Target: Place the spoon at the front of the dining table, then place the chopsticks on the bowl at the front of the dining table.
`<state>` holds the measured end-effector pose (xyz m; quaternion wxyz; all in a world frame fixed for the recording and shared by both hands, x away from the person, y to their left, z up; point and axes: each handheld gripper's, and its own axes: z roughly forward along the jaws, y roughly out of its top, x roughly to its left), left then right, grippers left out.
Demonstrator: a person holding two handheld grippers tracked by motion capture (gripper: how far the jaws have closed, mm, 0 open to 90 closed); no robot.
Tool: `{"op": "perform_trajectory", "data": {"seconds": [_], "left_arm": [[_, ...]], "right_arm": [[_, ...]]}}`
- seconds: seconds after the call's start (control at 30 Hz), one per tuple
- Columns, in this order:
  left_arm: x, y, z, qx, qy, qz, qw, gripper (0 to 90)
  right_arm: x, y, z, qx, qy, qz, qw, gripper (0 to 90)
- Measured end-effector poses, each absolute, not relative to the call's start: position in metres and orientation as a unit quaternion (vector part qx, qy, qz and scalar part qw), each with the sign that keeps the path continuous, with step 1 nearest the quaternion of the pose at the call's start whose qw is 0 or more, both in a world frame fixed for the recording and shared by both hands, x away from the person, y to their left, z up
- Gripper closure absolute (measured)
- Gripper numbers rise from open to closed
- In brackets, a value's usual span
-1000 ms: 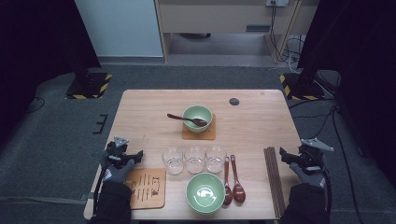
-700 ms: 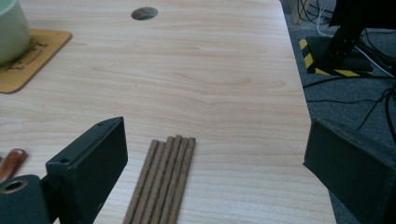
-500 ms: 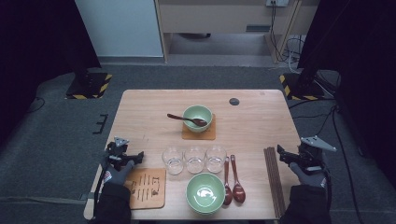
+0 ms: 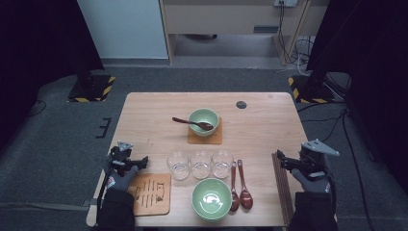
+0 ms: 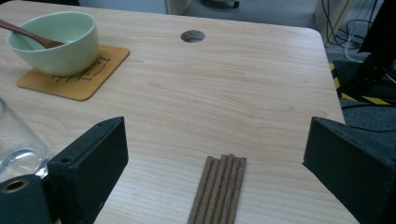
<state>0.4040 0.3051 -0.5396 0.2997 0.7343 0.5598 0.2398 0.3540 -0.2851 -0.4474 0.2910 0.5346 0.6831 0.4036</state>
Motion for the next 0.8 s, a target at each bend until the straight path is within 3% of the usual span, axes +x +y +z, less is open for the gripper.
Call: {"op": "perform_trajectory", "data": {"seconds": [0.37, 0.8], "left_arm": [[0.404, 0.305, -0.54, 0.735, 0.56, 0.24, 0.299, 0.8], [0.405, 0.305, -0.54, 0.735, 0.56, 0.239, 0.299, 0.4]], "right_arm": [[0.349, -0.266, -0.446, 0.513, 0.701, 0.415, 0.272, 6.5], [0.355, -0.253, -0.473, 0.514, 0.729, 0.387, 0.234, 8.6]]}}
